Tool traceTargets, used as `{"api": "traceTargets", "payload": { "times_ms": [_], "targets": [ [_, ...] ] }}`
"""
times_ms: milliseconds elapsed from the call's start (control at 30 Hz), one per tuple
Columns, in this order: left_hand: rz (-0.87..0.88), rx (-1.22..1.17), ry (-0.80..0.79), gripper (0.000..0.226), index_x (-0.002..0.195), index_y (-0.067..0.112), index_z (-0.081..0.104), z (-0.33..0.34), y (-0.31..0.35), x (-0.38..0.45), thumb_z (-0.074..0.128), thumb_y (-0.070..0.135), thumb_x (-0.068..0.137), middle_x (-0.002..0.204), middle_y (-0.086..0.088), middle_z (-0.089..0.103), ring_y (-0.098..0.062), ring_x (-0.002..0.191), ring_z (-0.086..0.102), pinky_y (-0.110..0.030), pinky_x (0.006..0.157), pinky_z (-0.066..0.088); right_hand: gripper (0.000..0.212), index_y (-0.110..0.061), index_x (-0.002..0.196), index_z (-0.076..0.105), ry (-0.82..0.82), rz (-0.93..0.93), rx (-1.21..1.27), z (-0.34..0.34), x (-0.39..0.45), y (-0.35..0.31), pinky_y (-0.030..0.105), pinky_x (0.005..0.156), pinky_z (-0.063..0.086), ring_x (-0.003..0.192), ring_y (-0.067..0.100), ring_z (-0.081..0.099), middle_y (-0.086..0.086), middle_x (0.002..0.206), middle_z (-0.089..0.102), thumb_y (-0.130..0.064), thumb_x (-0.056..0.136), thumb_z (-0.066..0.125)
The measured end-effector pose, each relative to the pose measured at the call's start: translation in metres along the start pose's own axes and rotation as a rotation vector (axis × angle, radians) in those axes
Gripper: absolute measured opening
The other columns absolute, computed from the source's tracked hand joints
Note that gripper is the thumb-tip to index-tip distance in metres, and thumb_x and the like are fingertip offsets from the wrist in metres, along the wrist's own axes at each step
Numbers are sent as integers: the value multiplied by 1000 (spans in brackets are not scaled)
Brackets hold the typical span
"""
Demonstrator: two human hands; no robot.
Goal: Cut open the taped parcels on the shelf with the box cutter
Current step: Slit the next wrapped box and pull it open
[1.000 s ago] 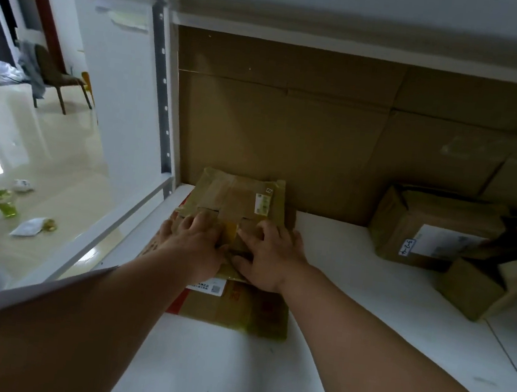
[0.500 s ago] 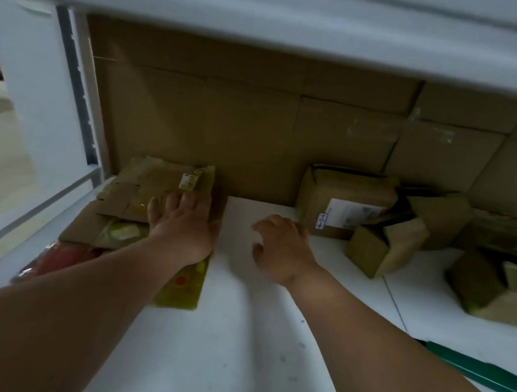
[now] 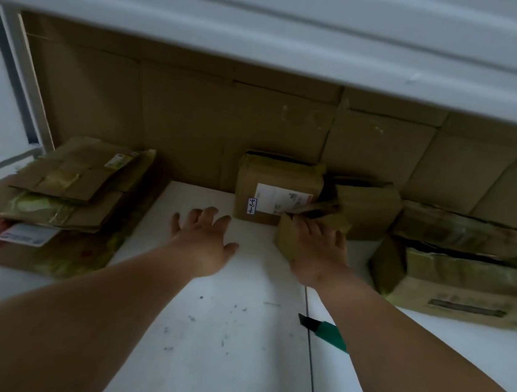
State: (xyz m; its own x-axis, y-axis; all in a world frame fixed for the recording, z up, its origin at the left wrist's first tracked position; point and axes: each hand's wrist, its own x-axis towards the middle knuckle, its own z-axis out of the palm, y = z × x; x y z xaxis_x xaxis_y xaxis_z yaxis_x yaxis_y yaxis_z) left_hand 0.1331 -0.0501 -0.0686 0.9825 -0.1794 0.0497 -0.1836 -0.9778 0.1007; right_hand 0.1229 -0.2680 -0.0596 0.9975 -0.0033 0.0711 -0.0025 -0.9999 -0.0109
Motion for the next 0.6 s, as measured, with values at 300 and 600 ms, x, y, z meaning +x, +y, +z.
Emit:
{"api": "traceTargets", "payload": {
  "times_ms": [300, 600],
  "targets": [
    [-1, 45, -34, 72, 153, 34, 10, 4, 23, -10, 39, 61, 94, 162, 1, 7, -30, 147, 8, -58, 115, 5, 82, -24, 145, 25, 117, -63, 34, 0, -10, 21, 50, 108, 32, 128, 38, 26, 7, 140, 26, -1, 77, 63],
    [50, -101, 125, 94, 152, 36, 1, 1, 37, -20, 57, 65, 81, 159, 1, 15, -29, 143, 22, -55, 114, 17, 34, -14, 124, 52, 341, -197, 80, -6, -43, 24, 41, 89, 42, 114, 33, 39, 9, 132, 42, -12, 90, 58]
  ]
}}
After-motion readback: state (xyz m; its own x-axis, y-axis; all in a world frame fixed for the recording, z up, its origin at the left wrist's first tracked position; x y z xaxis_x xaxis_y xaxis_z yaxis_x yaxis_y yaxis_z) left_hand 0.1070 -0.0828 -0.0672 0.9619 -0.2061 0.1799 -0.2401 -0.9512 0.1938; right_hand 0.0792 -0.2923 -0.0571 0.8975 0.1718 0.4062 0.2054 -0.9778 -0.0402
